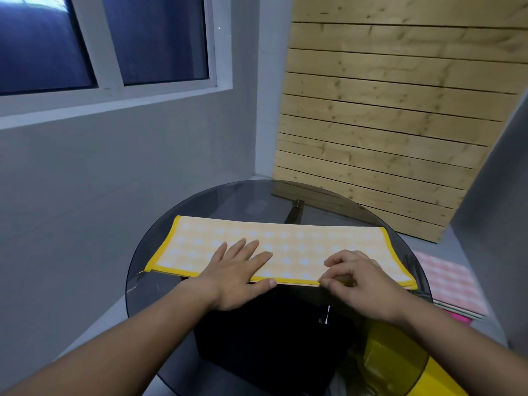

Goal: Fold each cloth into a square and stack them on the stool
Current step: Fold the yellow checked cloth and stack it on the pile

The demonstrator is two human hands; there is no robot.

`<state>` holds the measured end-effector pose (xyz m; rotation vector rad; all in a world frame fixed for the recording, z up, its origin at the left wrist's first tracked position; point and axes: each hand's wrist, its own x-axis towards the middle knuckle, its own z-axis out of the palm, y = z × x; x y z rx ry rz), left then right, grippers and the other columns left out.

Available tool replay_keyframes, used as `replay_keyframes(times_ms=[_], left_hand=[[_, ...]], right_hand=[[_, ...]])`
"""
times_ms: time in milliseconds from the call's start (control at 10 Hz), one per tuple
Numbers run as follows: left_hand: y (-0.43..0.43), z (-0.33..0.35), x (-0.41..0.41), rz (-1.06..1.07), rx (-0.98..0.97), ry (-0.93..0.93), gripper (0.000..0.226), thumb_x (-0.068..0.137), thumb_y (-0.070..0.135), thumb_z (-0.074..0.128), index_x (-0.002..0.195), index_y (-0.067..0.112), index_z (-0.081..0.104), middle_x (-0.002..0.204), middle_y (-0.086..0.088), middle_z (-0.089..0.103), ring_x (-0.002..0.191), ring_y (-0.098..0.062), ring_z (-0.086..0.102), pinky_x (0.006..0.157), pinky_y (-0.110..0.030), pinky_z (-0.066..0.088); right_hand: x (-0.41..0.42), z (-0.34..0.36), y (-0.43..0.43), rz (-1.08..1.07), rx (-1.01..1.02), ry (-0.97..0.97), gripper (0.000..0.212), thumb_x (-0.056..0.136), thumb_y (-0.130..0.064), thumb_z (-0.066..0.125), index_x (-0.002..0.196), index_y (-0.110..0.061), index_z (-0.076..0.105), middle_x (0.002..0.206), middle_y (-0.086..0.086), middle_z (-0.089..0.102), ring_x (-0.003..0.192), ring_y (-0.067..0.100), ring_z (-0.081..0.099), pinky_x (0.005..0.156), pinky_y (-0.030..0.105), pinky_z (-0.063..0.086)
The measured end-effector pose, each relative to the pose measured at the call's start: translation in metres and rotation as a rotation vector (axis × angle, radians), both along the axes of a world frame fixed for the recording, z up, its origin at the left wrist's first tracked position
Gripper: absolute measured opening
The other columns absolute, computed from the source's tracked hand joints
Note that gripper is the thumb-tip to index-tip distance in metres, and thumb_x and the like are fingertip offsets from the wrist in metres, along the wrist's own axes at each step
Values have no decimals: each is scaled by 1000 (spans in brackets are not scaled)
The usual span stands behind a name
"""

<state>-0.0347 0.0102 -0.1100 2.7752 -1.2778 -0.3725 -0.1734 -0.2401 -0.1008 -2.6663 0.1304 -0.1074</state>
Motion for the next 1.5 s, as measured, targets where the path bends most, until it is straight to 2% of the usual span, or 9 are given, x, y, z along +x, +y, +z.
replay_keyframes(times_ms=[100,200,300,500,800,900,1000,1200,1500], left_hand=[[-3,6,2,6,3,32,69,93,74,24,154,44,12,168,7,-5,154,-19,-11,123,-50,-5],[-6,10,4,29,-34,60,54,98,66,22,148,45,22,165,8,6,152,-19,-2,121,-49,1],[-6,9,7,38,-68,34,43,101,56,25,143,47,28,162,6,14,148,-19,8,117,-45,7],[-6,10,15,24,-108,24,47,94,60,40,138,46,32,151,7,23,141,-21,14,111,-45,12],[-20,10,27,80,-190,-49,44,95,45,41,134,24,41,145,-3,34,141,-23,21,113,-44,17],[-31,4,34,52,-166,-16,57,103,36,28,157,18,18,168,-4,5,154,-18,-2,124,-41,1],[-34,-4,42,72,-121,-13,64,105,45,21,160,17,5,168,-1,-6,154,-15,-10,125,-38,-5],[-10,-11,65,280,-85,-54,78,100,61,15,160,13,-1,167,-2,-9,154,-15,-12,125,-39,-4],[25,-6,93,608,32,-68,79,100,55,14,158,2,0,167,-14,-8,154,-25,-10,125,-43,-5]], right_hand=[[14,10,8,25,3,-16,29,97,-45,50,119,-38,67,136,-17,53,130,6,38,114,36,31],[41,17,25,46,-55,24,45,102,-43,40,145,-29,47,155,-10,37,145,10,24,120,28,17],[70,12,39,89,-169,83,58,104,-43,30,156,-20,18,165,-5,11,152,11,3,123,29,5],[96,-11,41,87,-309,182,65,103,-48,17,157,-17,-3,165,-1,-11,151,14,-13,123,35,-3],[98,-19,38,72,-349,208,64,102,-50,11,157,-21,-5,164,-6,-14,150,9,-15,122,32,-7],[98,-20,39,62,-360,211,63,102,-50,10,157,-21,-6,164,-7,-15,149,7,-16,122,32,-7],[98,-20,40,57,-360,216,63,103,-49,10,157,-22,-6,163,-8,-17,148,5,-18,122,31,-8],[97,-19,39,68,-357,218,62,103,-49,9,157,-23,-7,162,-9,-19,147,4,-20,122,31,-8],[96,-21,40,64,-330,206,62,103,-48,10,157,-22,-6,163,-9,-17,147,4,-19,123,32,-7]])
